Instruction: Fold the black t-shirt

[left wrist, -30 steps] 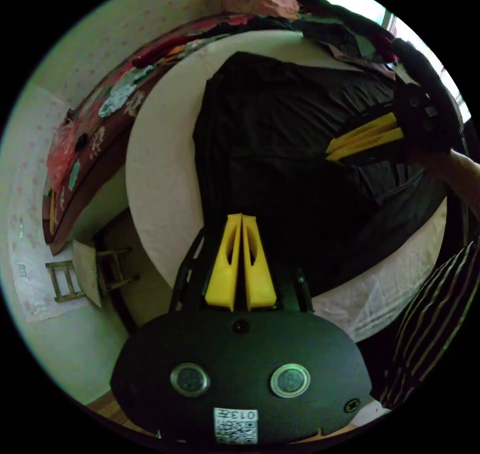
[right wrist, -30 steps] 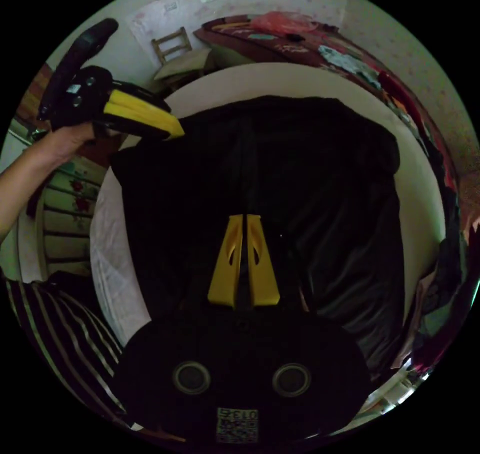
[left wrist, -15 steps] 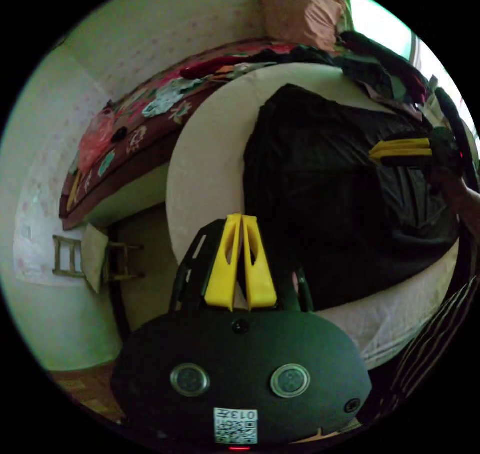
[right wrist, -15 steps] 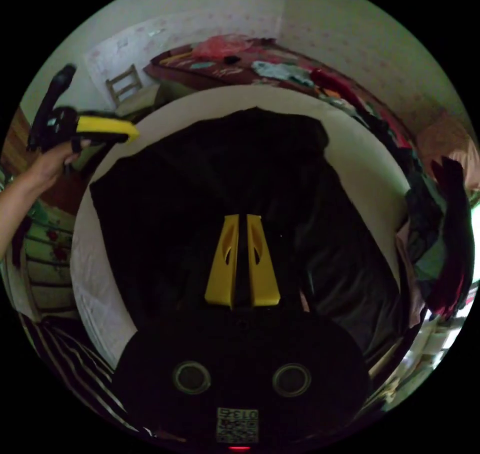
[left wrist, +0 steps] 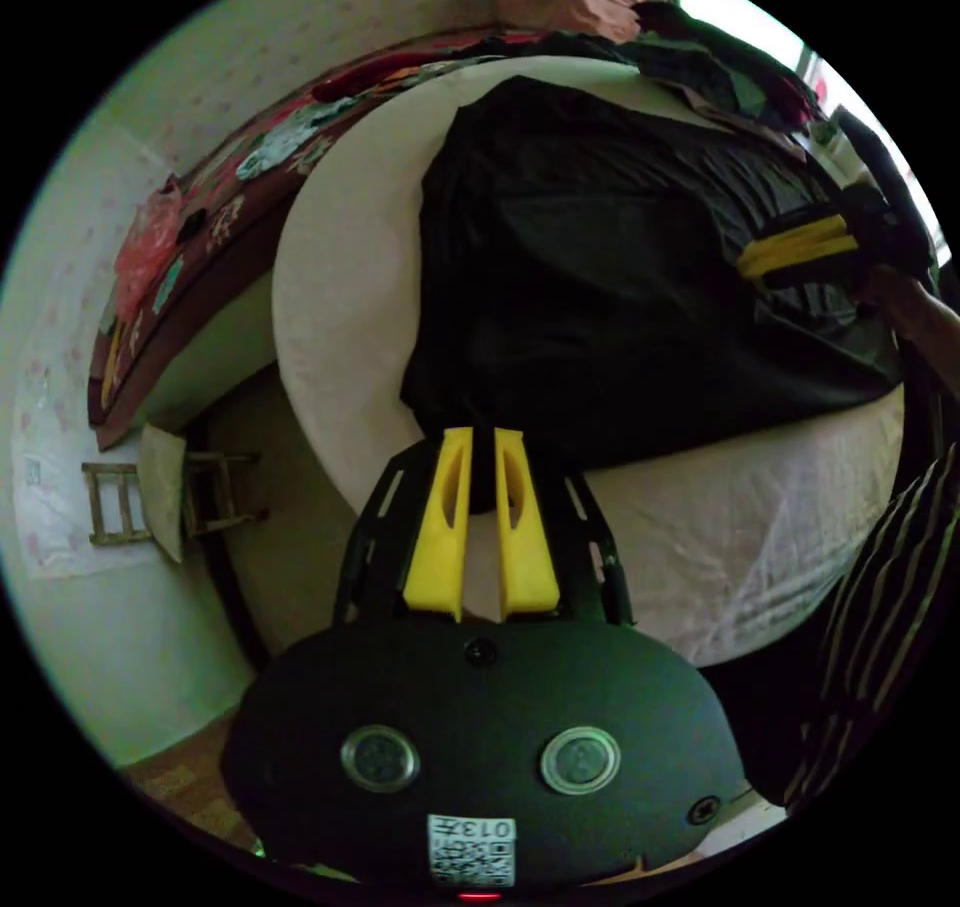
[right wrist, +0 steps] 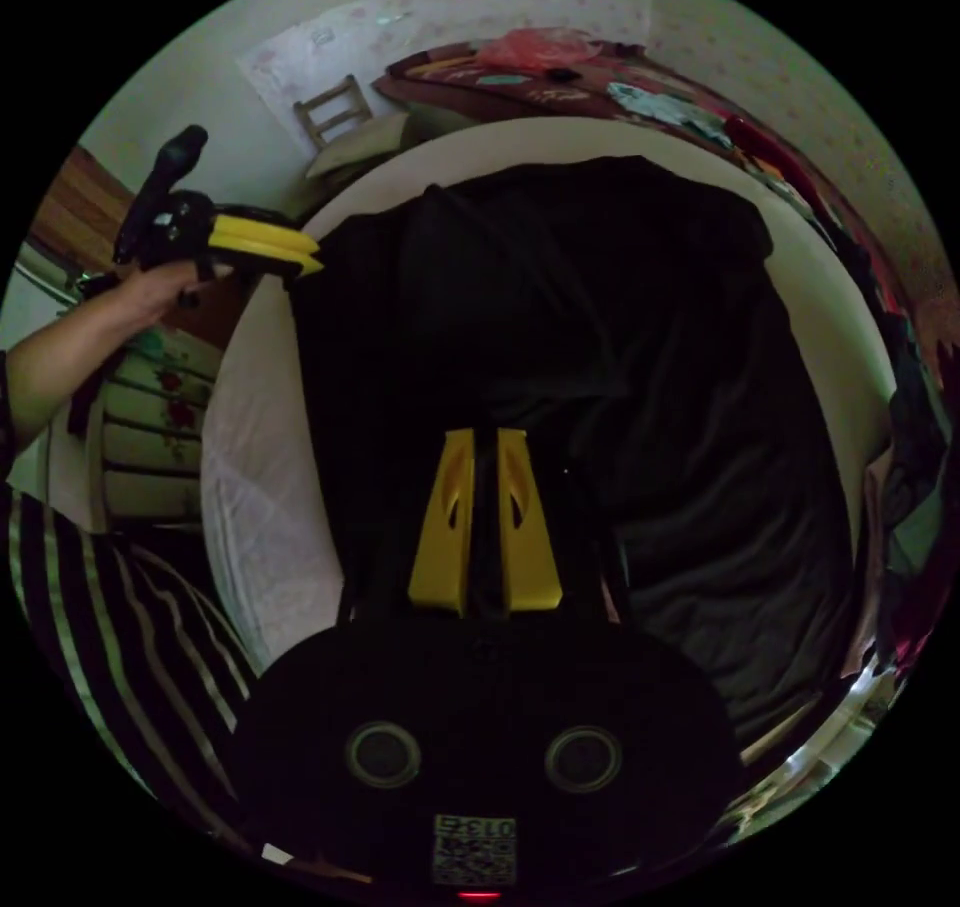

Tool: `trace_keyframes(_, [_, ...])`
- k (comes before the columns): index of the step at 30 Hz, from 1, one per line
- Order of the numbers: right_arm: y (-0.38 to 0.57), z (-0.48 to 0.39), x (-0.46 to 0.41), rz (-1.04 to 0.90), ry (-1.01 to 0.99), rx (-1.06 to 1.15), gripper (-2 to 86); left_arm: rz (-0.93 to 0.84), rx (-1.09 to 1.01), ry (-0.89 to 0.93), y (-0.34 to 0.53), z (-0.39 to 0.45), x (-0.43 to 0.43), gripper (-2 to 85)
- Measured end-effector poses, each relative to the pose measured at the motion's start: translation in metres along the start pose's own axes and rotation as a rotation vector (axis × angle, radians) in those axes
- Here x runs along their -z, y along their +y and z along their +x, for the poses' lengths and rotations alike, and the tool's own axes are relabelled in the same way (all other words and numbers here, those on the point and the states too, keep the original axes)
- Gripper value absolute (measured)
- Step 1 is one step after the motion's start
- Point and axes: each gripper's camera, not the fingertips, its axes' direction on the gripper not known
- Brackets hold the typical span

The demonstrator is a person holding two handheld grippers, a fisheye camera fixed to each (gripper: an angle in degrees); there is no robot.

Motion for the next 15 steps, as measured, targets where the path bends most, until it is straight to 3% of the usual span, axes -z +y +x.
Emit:
trace_keyframes(4, [0.023, 0.010, 0.013, 0.068, 0.014, -0.097, 2.0, -0.050, -0.069, -0.055, -0.004, 0.006, -0.004, 2.1])
trace_keyframes(9, [0.092, 0.027, 0.055, 0.185, -0.006, -0.223, 3.2, -0.029, 0.012, 0.007, 0.008, 0.000, -0.001, 2.3])
trace_keyframes(12, [0.154, 0.029, 0.068, 0.114, 0.042, -0.240, 3.9, 0.055, 0.092, 0.021, 0.015, -0.004, 0.015, 2.3])
trace_keyframes(15, [0.226, 0.036, 0.077, 0.026, 0.141, -0.355, 4.6, 0.207, 0.038, 0.047, 0.004, 0.022, 0.038, 2.3])
